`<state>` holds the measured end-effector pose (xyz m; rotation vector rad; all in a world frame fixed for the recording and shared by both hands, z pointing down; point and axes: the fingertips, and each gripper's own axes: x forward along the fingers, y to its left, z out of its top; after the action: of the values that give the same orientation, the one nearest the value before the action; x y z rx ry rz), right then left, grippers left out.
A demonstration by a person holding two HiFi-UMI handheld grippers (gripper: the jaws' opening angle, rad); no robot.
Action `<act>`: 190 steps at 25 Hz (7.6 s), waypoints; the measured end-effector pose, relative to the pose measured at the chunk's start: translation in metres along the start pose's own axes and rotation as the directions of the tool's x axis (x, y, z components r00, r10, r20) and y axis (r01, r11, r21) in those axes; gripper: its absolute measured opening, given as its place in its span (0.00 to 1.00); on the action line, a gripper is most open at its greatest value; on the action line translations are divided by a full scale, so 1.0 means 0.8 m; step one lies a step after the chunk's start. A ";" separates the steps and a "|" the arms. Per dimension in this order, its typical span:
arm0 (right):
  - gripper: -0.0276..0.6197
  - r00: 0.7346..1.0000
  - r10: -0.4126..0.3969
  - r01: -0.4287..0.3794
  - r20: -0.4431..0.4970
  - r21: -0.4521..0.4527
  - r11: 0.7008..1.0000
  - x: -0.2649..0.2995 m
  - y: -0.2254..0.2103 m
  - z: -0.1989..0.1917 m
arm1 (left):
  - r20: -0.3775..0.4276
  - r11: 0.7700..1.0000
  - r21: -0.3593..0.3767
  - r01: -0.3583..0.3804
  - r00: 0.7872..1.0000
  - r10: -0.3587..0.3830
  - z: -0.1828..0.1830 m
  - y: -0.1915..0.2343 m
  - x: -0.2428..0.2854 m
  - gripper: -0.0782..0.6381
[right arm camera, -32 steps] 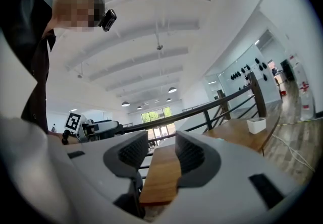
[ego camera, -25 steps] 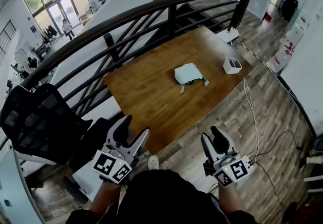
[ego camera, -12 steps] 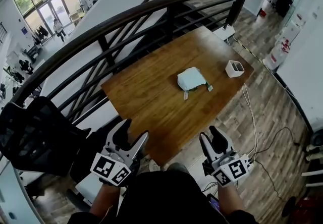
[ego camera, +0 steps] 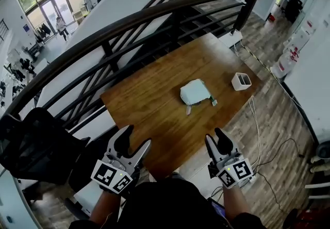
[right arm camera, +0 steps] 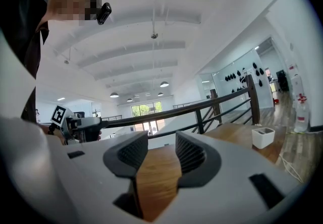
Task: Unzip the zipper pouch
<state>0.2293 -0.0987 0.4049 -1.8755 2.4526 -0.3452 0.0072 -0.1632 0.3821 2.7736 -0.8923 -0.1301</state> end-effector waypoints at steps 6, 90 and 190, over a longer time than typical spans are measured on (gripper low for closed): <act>0.30 0.999 0.024 -0.025 -0.030 -0.034 0.999 0.044 -0.028 0.004 | -0.020 1.000 0.004 -0.009 1.000 0.009 -0.003 0.012 0.036 0.52; 0.04 0.791 0.442 -0.582 -0.423 -0.296 0.758 0.158 0.161 -0.131 | -0.181 0.961 -0.200 -0.191 0.971 0.155 -0.094 0.096 -0.076 0.50; 0.11 0.494 0.734 -0.855 -0.466 -0.107 0.507 0.121 0.257 -0.071 | -0.432 0.905 -0.005 0.426 0.815 -0.387 -0.119 -0.023 -0.010 0.14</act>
<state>-0.0013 -0.1322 0.4300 -0.4443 3.4620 -0.2390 0.0260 -0.1261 0.4705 2.8605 -0.1902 0.4457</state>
